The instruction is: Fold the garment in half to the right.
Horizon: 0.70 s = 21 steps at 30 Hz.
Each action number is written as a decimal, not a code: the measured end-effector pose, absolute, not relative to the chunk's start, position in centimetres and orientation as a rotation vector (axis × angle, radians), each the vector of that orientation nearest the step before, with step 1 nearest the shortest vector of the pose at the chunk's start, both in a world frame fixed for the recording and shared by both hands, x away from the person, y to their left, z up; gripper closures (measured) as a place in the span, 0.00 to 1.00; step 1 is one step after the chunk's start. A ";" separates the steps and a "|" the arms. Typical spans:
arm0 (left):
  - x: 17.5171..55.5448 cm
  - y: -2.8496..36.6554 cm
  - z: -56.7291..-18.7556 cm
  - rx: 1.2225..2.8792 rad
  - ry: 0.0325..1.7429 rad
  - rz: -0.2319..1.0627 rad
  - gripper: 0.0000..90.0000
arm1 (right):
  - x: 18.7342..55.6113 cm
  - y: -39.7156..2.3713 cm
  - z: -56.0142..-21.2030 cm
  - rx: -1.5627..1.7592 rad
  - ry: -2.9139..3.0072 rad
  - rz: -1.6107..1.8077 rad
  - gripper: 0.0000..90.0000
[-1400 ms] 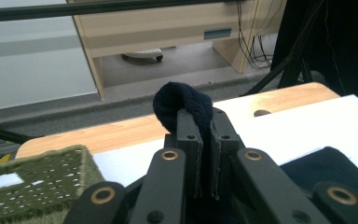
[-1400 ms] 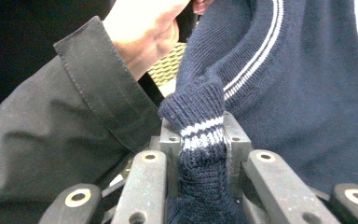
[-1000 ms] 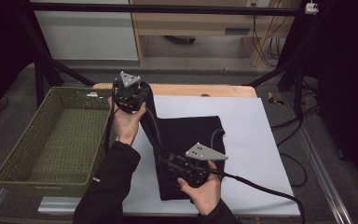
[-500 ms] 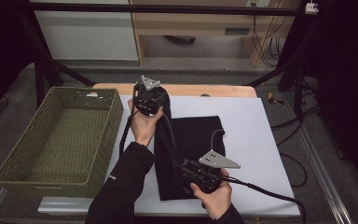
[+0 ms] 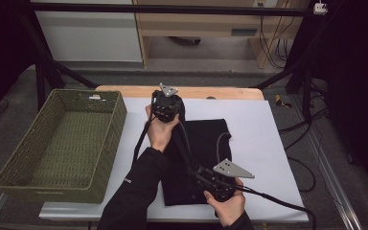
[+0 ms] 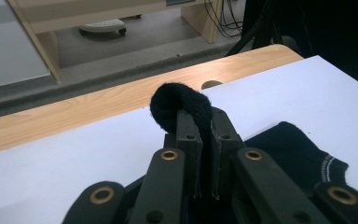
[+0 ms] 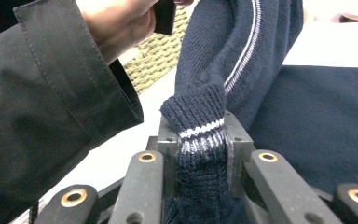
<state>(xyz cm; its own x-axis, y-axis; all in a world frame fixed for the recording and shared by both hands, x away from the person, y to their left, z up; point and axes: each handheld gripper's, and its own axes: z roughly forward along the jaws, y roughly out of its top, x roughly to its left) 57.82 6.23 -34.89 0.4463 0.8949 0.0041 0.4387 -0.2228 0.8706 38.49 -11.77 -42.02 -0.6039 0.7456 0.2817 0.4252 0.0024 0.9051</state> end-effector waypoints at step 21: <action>59.7 1.1 -37.2 1.915 1.100 0.616 0.93 | 38.3 -14.4 -43.4 1.278 1.959 1.484 0.83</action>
